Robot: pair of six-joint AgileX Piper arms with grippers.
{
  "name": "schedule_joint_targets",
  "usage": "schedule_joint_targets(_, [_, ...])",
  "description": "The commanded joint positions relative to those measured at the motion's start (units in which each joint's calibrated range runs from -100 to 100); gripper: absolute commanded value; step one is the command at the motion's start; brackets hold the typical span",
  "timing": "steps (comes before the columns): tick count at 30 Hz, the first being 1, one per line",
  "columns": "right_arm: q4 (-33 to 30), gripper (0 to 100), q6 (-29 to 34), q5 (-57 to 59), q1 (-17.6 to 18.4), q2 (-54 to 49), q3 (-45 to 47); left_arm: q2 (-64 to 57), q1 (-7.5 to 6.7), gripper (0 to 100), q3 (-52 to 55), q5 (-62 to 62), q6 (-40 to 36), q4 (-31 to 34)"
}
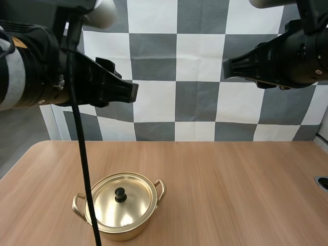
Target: Open the pot, put the car inside, and close it
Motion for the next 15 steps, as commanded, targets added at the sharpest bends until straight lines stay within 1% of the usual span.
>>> schedule_joint_targets(1, [0.59, 46, -0.03, -0.27, -0.06, 0.03, -0.02, -0.3, -0.02, 73, -0.48, 0.0, 0.0, -0.18])
schedule_joint_targets(5, [1.77, 46, -0.03, -0.27, -0.06, 0.03, -0.02, 0.45, 0.06, 73, -0.5, -1.78, 0.0, -0.81])
schedule_joint_targets(11, [2.08, 46, -0.03, -0.27, -0.06, -2.94, 0.09, -1.16, 0.06, 73, 0.94, -4.01, -0.22, -0.95])
schedule_joint_targets(13, [2.08, 46, -0.03, -0.05, -0.06, -3.85, 0.09, -3.27, 0.06, 73, 3.56, -9.5, -0.37, -2.04])
schedule_joint_targets(15, [2.08, 46, -0.03, -0.05, -0.06, -4.89, 0.11, -6.0, 0.06, 73, 7.82, -19.56, -0.26, -2.56])
